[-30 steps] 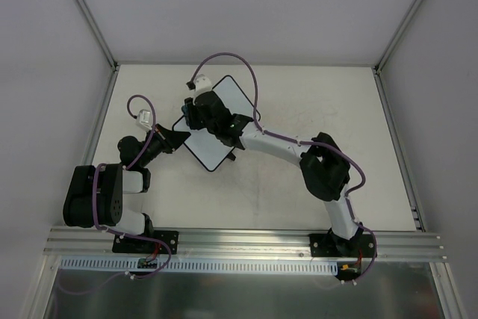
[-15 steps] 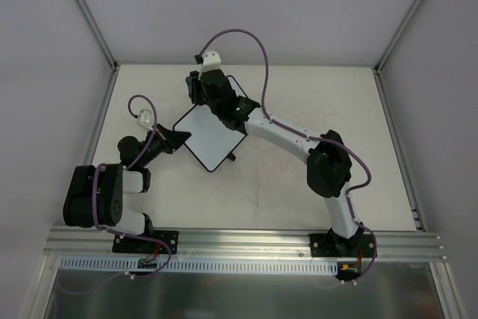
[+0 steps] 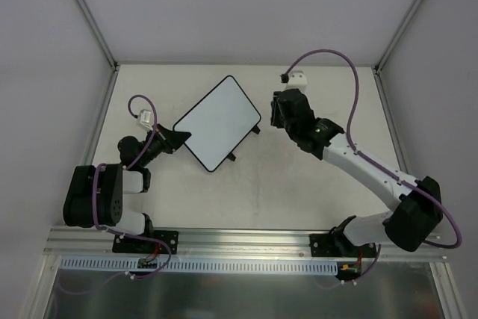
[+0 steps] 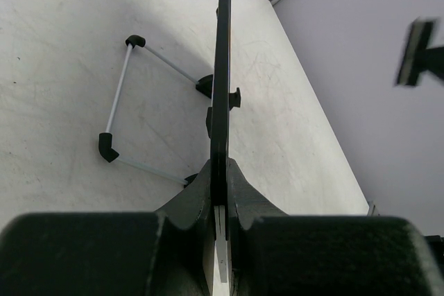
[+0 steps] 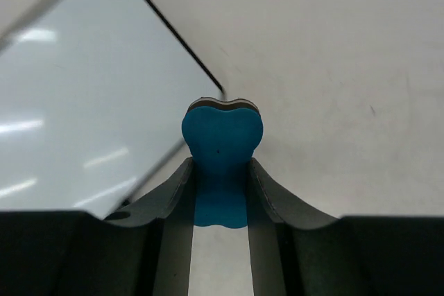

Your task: Erase the whiteboard

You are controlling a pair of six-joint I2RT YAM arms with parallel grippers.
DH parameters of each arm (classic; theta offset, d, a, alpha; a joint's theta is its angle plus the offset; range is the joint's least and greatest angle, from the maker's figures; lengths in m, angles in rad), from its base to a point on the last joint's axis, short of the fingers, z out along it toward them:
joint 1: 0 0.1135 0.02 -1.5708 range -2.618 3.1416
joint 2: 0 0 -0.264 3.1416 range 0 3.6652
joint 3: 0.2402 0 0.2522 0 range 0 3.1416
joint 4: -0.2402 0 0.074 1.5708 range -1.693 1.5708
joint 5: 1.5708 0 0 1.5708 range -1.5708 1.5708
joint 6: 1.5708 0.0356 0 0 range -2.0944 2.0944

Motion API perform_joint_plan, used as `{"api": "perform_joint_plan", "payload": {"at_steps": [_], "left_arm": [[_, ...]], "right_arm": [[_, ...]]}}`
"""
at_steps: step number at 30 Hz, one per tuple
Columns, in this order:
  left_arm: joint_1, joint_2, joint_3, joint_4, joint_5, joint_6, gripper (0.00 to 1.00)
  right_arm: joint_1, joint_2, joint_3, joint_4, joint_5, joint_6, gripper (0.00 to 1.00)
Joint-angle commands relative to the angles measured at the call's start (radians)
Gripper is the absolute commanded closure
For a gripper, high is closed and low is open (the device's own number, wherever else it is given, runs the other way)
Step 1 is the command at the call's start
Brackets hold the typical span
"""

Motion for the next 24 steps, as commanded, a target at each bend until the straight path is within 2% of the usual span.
{"api": "perform_joint_plan", "payload": {"at_steps": [1,2,6,10,20,24], "left_arm": [[-0.012,-0.014,0.008,0.247,0.016,0.066,1.00],[-0.011,-0.013,0.010,0.247,0.017,0.064,1.00],[-0.011,-0.014,0.011,0.246,0.017,0.064,1.00],[-0.009,-0.014,0.008,0.247,0.017,0.064,1.00],[-0.003,-0.022,0.005,0.247,0.019,0.059,1.00],[-0.003,-0.027,0.003,0.247,0.019,0.059,1.00]], "right_arm": [[-0.118,-0.032,-0.174,-0.205,-0.074,0.114,1.00],[-0.147,-0.067,-0.251,-0.205,-0.092,0.119,1.00],[-0.155,-0.097,-0.368,-0.206,-0.076,0.074,1.00],[-0.189,-0.051,-0.417,-0.205,-0.094,0.051,1.00],[-0.255,0.090,-0.437,-0.116,-0.244,0.048,1.00],[-0.264,0.100,-0.435,-0.099,-0.284,0.048,1.00]]}}
